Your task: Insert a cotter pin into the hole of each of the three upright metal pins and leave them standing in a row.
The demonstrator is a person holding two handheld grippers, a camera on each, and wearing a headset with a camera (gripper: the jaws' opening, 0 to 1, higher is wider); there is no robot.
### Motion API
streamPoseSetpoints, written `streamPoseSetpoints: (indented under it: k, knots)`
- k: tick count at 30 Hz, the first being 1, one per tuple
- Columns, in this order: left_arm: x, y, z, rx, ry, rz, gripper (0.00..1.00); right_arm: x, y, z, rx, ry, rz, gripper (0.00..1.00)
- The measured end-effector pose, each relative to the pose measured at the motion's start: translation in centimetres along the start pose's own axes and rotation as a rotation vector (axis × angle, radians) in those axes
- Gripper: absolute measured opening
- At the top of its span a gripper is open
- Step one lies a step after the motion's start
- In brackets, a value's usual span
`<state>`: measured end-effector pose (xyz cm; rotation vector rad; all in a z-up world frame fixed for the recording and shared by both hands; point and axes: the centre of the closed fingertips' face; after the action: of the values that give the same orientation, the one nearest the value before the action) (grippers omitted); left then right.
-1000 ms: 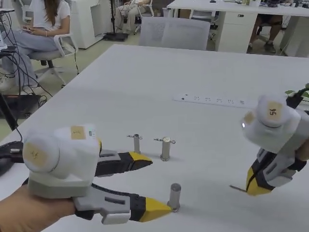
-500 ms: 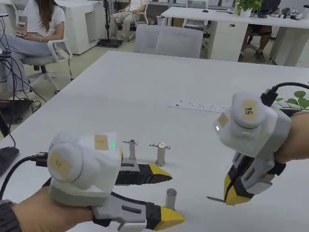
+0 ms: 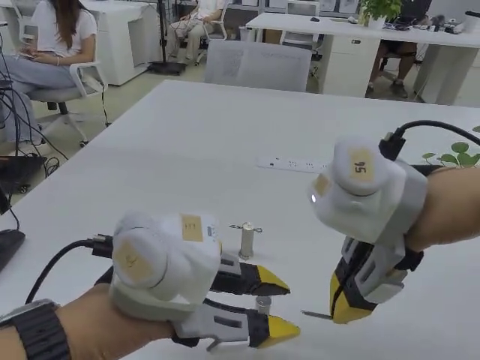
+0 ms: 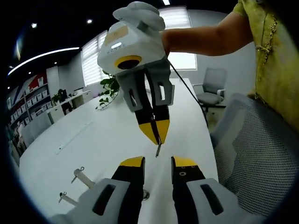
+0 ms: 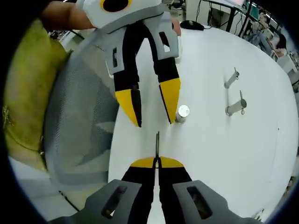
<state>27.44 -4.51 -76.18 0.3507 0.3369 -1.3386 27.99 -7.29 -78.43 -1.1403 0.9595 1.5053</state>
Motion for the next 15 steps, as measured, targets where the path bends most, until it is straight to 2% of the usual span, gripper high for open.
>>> streamPoseSetpoints:
  k: [1, 4, 15]
  knots:
    - [0.2, -0.2, -0.1, 0.029, 0.015, -0.006, 0.18, -0.1, 0.0, 0.2, -0.002, -0.003, -0.002, 0.02]
    - [0.6, -0.5, -0.2, 0.061, 0.033, -0.016, 0.17, -0.1, 0.2, 0.5, -0.009, -0.002, 0.008, 0.02]
    - [1.3, -0.8, -0.1, 0.157, 0.057, -0.017, 0.08, 0.0, 1.0, 0.8, -0.002, 0.01, 0.049, 0.02]
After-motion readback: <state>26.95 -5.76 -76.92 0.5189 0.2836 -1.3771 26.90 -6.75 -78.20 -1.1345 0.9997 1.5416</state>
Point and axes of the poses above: the centre of the closed fingertips' face, and the gripper's own axes: x roughly forward along the fingers, y roughly to its left, z roughly out of its top, and after that the axes turned 7 degrees about -z, right-handed
